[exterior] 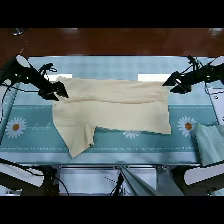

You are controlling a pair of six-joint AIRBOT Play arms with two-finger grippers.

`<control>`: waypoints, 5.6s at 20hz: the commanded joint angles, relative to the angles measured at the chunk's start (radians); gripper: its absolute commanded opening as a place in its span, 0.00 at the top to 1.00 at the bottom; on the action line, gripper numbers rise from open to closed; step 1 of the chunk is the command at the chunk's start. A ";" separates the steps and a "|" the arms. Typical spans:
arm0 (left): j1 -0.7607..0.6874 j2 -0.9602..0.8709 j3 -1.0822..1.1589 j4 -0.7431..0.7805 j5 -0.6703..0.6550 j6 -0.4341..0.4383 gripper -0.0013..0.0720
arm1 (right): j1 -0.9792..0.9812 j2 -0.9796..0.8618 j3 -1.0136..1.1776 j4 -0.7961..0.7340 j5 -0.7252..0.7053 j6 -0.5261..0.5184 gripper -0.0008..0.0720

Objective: Fold the shirts.

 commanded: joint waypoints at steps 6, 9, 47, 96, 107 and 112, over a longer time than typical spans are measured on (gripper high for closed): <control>0.218 0.301 -0.374 0.028 -0.026 0.000 0.02 | -0.196 0.452 -0.349 -0.155 -0.076 -0.020 0.13; 0.348 0.426 -0.603 -0.010 0.060 0.010 0.02 | -0.201 0.676 -0.665 -0.049 -0.213 -0.055 0.13; 0.238 0.506 -0.999 -0.454 0.323 0.298 0.95 | -0.383 0.623 -1.098 0.215 -0.195 -0.155 0.13; 0.311 -0.038 0.108 -0.070 -0.066 0.017 0.02 | -0.216 0.029 -0.142 0.214 -0.104 -0.113 0.13; 0.203 0.370 -0.406 -0.435 0.277 0.260 0.02 | -0.090 -0.092 -0.175 0.249 -0.179 -0.151 0.13; 0.040 0.360 -0.405 -0.435 0.367 0.262 0.02 | -0.002 -0.113 -0.175 0.278 -0.179 -0.169 0.22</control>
